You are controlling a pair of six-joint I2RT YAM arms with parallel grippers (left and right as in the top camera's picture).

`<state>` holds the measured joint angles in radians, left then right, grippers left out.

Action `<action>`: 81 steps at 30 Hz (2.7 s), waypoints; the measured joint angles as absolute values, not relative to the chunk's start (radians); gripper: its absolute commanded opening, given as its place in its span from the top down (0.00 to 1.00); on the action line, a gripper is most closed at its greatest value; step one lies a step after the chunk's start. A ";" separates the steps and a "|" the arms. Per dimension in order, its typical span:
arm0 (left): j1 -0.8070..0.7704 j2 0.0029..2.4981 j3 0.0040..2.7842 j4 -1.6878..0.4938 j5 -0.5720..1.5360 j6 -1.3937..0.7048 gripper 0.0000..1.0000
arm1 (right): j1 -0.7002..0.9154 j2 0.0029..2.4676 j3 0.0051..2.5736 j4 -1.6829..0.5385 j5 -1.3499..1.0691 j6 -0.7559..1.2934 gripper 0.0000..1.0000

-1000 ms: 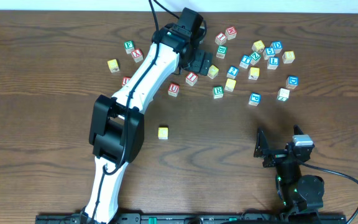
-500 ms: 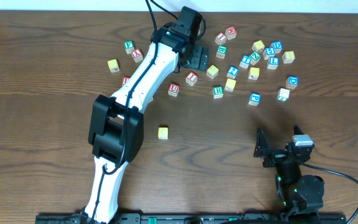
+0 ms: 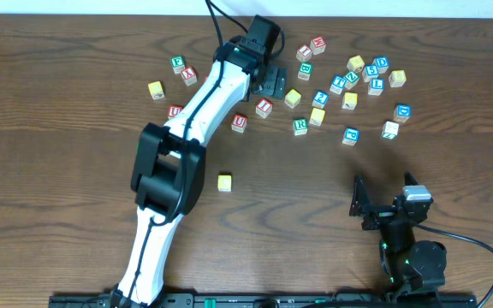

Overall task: Spell out CORL
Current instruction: 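Move the left gripper back over the yellow O block, then lower the left gripper and close it on the yellow O block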

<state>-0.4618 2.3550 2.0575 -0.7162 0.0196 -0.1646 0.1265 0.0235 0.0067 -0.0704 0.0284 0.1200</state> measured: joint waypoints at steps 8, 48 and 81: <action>-0.459 2.383 2.058 -0.658 0.020 -0.165 0.02 | 0.126 0.023 0.007 -0.070 0.028 0.120 0.01; -0.453 2.449 2.058 -0.567 0.008 -0.137 0.03 | 0.126 0.023 0.007 -0.070 0.028 0.120 0.01; -0.493 2.466 2.058 -0.543 -0.033 -0.100 0.12 | 0.126 0.023 0.007 -0.070 0.028 0.120 0.01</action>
